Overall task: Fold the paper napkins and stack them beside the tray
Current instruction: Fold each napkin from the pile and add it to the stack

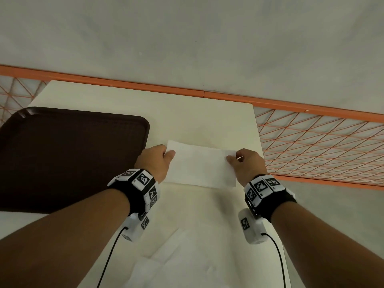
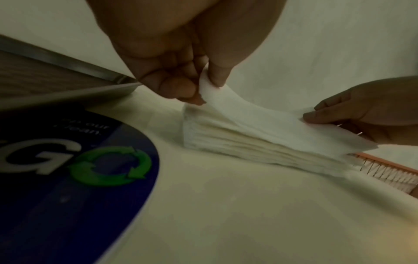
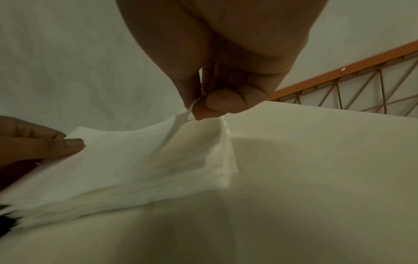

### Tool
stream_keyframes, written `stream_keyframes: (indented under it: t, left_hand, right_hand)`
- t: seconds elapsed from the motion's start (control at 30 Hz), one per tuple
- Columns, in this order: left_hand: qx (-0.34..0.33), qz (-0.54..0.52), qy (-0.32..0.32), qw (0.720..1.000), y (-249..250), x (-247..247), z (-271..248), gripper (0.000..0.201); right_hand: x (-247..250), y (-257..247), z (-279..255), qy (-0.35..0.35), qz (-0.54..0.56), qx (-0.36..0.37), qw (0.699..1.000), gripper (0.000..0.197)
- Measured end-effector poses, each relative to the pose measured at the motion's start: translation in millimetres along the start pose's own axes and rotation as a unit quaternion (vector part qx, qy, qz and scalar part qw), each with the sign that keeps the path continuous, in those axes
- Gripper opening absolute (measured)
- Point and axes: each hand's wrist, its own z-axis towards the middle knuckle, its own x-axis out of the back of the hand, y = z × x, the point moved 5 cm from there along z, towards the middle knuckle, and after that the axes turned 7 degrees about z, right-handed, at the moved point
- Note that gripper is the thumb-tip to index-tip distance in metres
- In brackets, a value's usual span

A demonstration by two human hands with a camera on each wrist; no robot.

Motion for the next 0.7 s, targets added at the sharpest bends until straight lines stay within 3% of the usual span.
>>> stream_keyframes:
  t: [0.17,0.4,0.5,0.6,0.7]
  left_hand:
    - [0.016,0.058,-0.021,0.998,-1,-12,12,0.045]
    - [0.070,0.068,-0.019,0.995,-11,0,10,0.035]
    - [0.024,0.073,-0.023,0.997,-6,11,-3,0.030]
    - [-0.030,0.075,-0.062,0.995,0,15,-28,0.025]
    - [-0.054,0.072,-0.097,0.991,-1,19,-61,0.023]
  right_hand:
    - [-5,6,16,0.008,-0.027,-0.026,0.999,0.019]
    - [-4,16,11,0.005,-0.054,-0.064,0.996,0.043]
    - [2,10,-14,0.005,-0.051,-0.032,0.998,0.042]
    - [2,2,-53,-0.016,-0.048,0.013,0.999,0.029]
    - [-13,3,-103,-0.088,-0.068,0.070,0.991,0.016]
